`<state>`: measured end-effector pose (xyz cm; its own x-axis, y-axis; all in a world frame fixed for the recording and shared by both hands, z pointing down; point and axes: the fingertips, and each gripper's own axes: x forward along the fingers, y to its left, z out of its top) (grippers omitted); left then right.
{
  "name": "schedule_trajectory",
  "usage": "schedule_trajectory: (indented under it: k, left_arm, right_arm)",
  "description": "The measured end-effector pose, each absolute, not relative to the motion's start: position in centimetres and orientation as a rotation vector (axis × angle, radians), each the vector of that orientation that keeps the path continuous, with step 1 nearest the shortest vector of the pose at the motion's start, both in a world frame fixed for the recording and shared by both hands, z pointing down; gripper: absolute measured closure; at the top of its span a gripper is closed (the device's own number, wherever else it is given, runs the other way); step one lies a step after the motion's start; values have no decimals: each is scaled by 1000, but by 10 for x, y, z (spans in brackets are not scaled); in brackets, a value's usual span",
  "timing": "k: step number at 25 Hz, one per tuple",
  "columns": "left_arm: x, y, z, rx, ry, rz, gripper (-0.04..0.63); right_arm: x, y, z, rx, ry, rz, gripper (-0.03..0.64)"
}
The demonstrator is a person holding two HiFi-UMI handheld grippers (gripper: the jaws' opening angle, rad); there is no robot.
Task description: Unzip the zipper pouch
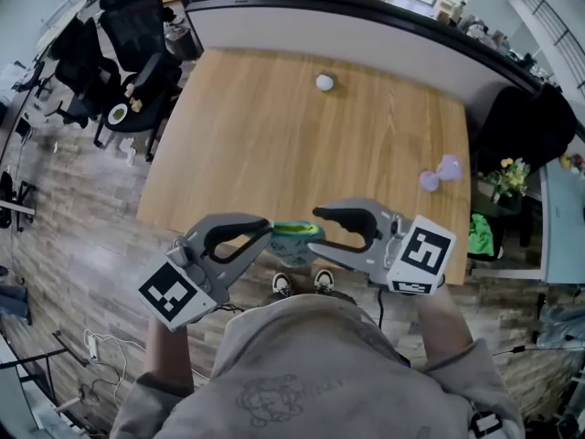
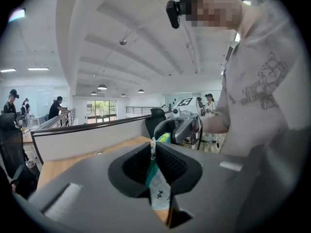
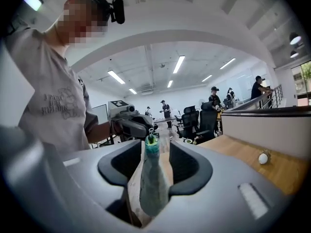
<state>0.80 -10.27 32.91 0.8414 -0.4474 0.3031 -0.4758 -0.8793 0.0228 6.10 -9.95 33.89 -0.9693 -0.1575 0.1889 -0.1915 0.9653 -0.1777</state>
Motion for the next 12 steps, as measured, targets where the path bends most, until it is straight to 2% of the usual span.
schedule_trajectory:
  k: [2,4,5,12]
  left_arm:
    - [13,-101,329,2917,-714,428,561]
    - [15,-101,329,2904,-710,426,561]
    - [16,-101,330,2896,-708,427,561]
    - [-22,-129,332,2837,-905,398,595]
  right_arm:
    - [57,-98,342,246,-2928,258,457]
    - [57,-98,343,240,-2921,263,539]
    - [57,-98,344,234,-2918,271,552]
    - [85,-115,353,332,-2860,299,565]
